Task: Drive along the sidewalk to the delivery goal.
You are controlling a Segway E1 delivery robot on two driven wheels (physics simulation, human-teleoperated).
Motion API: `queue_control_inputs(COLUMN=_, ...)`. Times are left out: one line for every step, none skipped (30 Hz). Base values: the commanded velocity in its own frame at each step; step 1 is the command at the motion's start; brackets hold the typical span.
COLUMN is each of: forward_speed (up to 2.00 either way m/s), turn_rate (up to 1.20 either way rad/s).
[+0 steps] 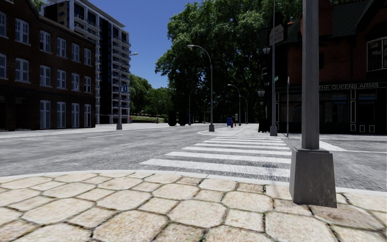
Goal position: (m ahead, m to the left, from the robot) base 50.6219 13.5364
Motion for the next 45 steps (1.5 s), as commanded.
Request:
queue_control_inputs(forward_speed=0.00, turn_rate=0.00)
queue_control_inputs(forward_speed=0.00, turn_rate=0.00)
queue_control_inputs(forward_speed=0.00, turn_rate=0.00)
queue_control_inputs(forward_speed=0.00, turn_rate=0.00)
queue_control_inputs(forward_speed=0.00, turn_rate=0.00)
queue_control_inputs(forward_speed=0.00, turn_rate=0.00)
queue_control_inputs(forward_speed=0.00, turn_rate=0.00)
queue_control_inputs(forward_speed=0.00, turn_rate=0.00)
queue_control_inputs(forward_speed=0.00, turn_rate=0.00)
queue_control_inputs(forward_speed=0.00, turn_rate=0.00)
queue_control_inputs(forward_speed=0.00, turn_rate=0.00)
queue_control_inputs(forward_speed=0.00, turn_rate=0.00)
queue_control_inputs(forward_speed=0.00, turn_rate=0.00)
queue_control_inputs(forward_speed=0.00, turn_rate=0.00)
queue_control_inputs(forward_speed=0.00, turn_rate=0.00)
queue_control_inputs(forward_speed=0.00, turn_rate=0.00)
queue_control_inputs(forward_speed=0.00, turn_rate=0.00)
queue_control_inputs(forward_speed=0.00, turn_rate=0.00)
queue_control_inputs(forward_speed=0.00, turn_rate=0.00)
queue_control_inputs(forward_speed=0.00, turn_rate=0.00)
queue_control_inputs(forward_speed=0.00, turn_rate=0.00)
queue_control_inputs(forward_speed=0.00, turn_rate=0.00)
queue_control_inputs(forward_speed=0.00, turn_rate=0.00)
queue_control_inputs(forward_speed=0.00, turn_rate=0.00)
queue_control_inputs(forward_speed=0.00, turn_rate=0.00)
queue_control_inputs(forward_speed=0.00, turn_rate=0.00)
queue_control_inputs(forward_speed=0.00, turn_rate=0.00)
queue_control_inputs(forward_speed=0.00, turn_rate=0.00)
queue_control_inputs(forward_speed=0.00, turn_rate=0.00)
queue_control_inputs(forward_speed=0.00, turn_rate=0.00)
queue_control_inputs(forward_speed=0.06, turn_rate=0.00)
queue_control_inputs(forward_speed=0.16, turn_rate=0.00)
queue_control_inputs(forward_speed=0.16, turn_rate=0.00)
queue_control_inputs(forward_speed=0.94, turn_rate=0.38)
queue_control_inputs(forward_speed=0.99, turn_rate=0.38)
queue_control_inputs(forward_speed=1.01, turn_rate=0.38)
queue_control_inputs(forward_speed=1.01, turn_rate=0.38)
queue_control_inputs(forward_speed=1.01, turn_rate=0.38)
queue_control_inputs(forward_speed=1.02, turn_rate=0.38)
queue_control_inputs(forward_speed=1.02, turn_rate=0.38)
queue_control_inputs(forward_speed=1.03, turn_rate=0.38)
queue_control_inputs(forward_speed=1.03, turn_rate=0.38)
queue_control_inputs(forward_speed=1.04, turn_rate=0.38)
queue_control_inputs(forward_speed=1.05, turn_rate=0.38)
queue_control_inputs(forward_speed=1.05, turn_rate=0.38)
